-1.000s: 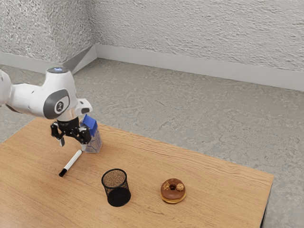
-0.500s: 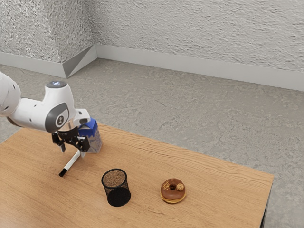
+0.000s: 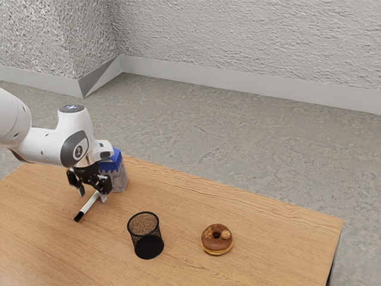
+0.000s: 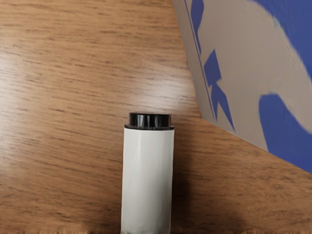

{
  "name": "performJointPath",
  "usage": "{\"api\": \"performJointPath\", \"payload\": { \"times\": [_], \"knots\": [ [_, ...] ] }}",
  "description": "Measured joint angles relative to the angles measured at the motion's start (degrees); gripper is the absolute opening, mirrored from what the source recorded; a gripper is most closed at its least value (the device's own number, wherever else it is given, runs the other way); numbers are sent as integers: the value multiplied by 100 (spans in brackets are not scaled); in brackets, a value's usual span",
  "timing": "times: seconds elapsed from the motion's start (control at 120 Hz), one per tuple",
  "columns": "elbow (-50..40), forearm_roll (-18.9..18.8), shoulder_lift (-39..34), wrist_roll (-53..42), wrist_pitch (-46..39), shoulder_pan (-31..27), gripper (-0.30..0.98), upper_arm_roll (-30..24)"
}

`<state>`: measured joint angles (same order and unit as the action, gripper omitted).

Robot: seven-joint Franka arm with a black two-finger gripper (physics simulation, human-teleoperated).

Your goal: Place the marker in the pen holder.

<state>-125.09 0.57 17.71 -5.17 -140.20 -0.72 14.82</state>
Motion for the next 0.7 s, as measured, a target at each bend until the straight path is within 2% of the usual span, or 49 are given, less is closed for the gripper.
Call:
{"api": "performJointPath", "payload": {
  "times": [0.275, 0.7],
  "knots": [
    [51, 40, 52, -119, 59, -3, 30, 11],
    [46, 31, 54, -217, 75, 3, 0, 27]
  ]
}}
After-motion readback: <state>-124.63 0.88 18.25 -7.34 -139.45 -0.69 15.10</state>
